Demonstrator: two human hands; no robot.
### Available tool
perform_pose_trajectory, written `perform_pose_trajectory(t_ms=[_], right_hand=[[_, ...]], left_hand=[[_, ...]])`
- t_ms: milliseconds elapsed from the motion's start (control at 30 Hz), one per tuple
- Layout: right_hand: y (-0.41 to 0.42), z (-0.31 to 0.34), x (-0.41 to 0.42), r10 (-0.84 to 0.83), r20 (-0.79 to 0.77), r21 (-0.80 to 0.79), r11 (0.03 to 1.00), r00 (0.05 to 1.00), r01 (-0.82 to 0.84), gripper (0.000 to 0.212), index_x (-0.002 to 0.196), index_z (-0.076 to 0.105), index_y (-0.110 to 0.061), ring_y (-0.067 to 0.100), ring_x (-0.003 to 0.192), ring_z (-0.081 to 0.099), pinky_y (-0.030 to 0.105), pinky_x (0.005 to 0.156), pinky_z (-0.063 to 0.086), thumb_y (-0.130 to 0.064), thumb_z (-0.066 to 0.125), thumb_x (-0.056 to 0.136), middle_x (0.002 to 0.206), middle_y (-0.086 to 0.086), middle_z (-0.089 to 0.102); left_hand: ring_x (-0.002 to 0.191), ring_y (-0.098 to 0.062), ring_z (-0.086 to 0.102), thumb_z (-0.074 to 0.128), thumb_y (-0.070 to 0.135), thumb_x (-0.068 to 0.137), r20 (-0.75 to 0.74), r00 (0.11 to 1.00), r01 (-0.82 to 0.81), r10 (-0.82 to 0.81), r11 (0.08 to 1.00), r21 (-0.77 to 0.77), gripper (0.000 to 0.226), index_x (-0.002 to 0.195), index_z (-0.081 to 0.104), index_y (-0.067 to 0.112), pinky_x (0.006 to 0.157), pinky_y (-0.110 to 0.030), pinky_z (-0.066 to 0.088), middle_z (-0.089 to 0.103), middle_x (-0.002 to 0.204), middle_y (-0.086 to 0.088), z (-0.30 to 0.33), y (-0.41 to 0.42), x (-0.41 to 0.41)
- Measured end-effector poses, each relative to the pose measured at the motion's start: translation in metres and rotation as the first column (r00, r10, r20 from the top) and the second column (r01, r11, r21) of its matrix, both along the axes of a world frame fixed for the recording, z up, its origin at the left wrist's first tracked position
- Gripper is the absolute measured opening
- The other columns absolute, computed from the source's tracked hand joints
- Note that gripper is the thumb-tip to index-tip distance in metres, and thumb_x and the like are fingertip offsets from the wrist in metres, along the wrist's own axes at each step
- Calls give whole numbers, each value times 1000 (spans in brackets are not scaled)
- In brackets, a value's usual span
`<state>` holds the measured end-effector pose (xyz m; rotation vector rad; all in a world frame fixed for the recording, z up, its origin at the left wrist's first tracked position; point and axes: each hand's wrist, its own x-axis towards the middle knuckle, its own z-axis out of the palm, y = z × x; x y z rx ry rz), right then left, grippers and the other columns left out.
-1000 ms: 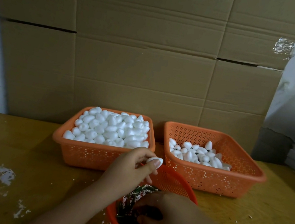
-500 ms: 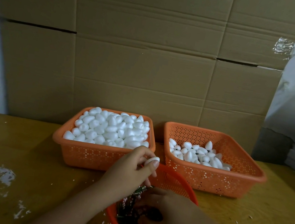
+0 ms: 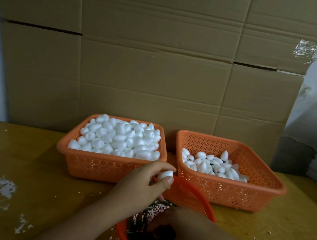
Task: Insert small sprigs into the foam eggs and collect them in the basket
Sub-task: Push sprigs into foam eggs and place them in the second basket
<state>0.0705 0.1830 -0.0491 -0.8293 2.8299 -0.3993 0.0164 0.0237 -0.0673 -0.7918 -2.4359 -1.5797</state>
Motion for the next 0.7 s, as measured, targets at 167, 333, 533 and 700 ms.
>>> perform_pose_trajectory(t_ms=[167, 333, 533, 700], right_hand=[[0, -1, 2, -60, 12, -86, 994, 998, 61, 25, 108, 65, -44, -3, 93, 61, 19, 85, 51, -30, 63, 88, 109, -19, 66], [1, -7, 0, -150, -98, -186, 974, 984, 130, 26, 103, 66, -48, -7, 91, 60, 12, 78, 49, -28, 60, 87, 100, -25, 68], [1, -11, -6, -264, -136, -508, 846, 955, 162, 26, 91, 72, -37, -9, 93, 61, 13, 84, 47, -12, 67, 85, 94, -28, 69], [4, -4, -7, -284, -24, -718, 672, 959, 181, 22, 89, 75, -22, -3, 85, 66, 13, 80, 49, -1, 70, 83, 87, -13, 73]], left_hand=[[69, -7, 70, 51, 46, 84, -2, 999, -34, 34, 999, -6, 11, 93, 57, 44, 74, -40, 56, 70, 87, 11, 2, 1, 1], [69, -11, 71, 62, 27, 92, 14, 998, -61, 60, 998, 23, 11, 88, 56, 35, 72, -36, 53, 72, 89, 11, 2, 0, 1], [74, -9, 70, 62, 25, 94, 52, 995, -91, 86, 989, 115, 6, 95, 57, 25, 77, -41, 57, 75, 88, 8, 6, 0, 5], [75, -7, 69, 58, 30, 96, 42, 994, -110, 105, 981, 158, 5, 98, 58, 25, 79, -46, 58, 73, 79, 12, 8, 0, 6]])
